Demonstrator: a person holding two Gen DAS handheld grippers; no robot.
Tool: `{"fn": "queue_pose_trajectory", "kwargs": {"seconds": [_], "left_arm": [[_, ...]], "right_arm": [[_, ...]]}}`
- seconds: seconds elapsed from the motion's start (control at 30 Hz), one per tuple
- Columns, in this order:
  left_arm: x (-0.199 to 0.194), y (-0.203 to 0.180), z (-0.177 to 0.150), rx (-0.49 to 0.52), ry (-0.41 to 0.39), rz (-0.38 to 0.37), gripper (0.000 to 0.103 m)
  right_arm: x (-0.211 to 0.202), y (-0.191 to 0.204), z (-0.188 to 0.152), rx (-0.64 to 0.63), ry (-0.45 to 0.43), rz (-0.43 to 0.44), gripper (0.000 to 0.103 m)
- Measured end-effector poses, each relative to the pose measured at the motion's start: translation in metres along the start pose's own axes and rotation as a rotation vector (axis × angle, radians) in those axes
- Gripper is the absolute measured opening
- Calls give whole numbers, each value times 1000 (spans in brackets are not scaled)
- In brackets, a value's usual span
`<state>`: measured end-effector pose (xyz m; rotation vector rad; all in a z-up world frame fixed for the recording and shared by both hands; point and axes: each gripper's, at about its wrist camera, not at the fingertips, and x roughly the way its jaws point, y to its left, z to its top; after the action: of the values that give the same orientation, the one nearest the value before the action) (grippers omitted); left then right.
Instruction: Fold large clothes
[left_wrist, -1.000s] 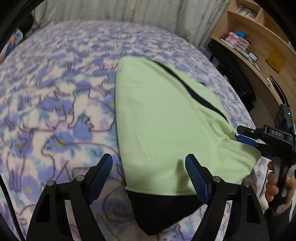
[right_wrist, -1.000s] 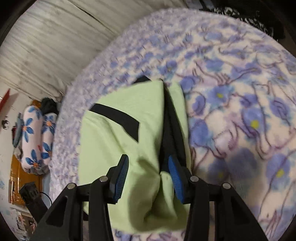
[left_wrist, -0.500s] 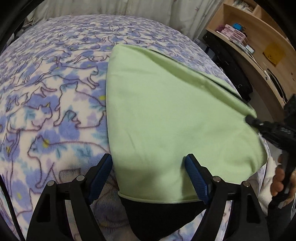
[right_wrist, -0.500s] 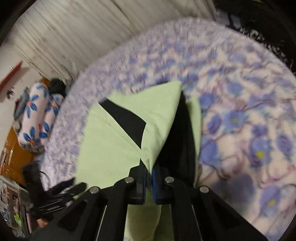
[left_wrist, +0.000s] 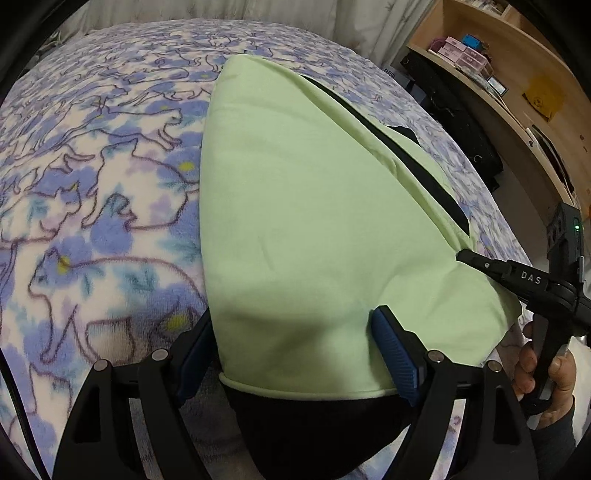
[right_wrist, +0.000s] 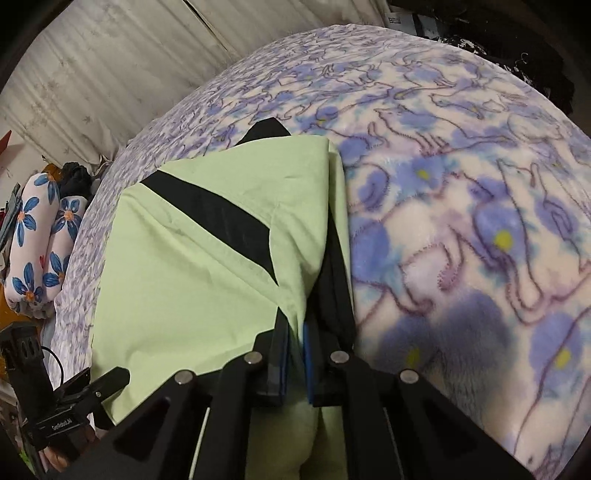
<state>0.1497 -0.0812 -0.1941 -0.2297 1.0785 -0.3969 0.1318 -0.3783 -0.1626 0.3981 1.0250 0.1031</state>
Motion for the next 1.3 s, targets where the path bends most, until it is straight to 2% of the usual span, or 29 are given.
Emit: {"fn": "queue_pose_trajectory", "kwargs": {"seconds": [0.13,0.23,0.33,0.5,0.73,0.8,0.87,0.93,1.07,1.1,1.2,1.3], "left_arm": [[-2,-2,-2,1,0,6,81],[-8,-1,0,9,34,10,81],[-13,5,9,-11,55,0,81],[-18,18,34,-28,42,-9,81],[3,31,83,-13,35,-21,81],[13,33,92,-19,49,-29,81],[20,34,100,-23,49,-28,82],[24,34,105,-17,49,-26,82],[23,23,106,14,17,-27,82],[23,21,104,32,8,-15,82],[29,13,98,88,-11,39,85],[27,16,97,74,-22,38,85]], "right_arm": [[-8,-2,-2,14,14,29,12],[-10,-3,2,29,36,92,31],[-9,-1,11,34,48,114,40],[3,-4,37,68,71,141,44],[45,-11,81,132,139,180,44],[52,-7,87,98,142,178,43],[52,5,90,6,126,135,13],[45,13,91,-44,97,94,6],[11,23,94,-112,-68,-10,5],[14,21,95,-112,-60,-20,5],[54,9,86,-101,57,-75,8],[58,8,84,-95,60,-83,10]]}}
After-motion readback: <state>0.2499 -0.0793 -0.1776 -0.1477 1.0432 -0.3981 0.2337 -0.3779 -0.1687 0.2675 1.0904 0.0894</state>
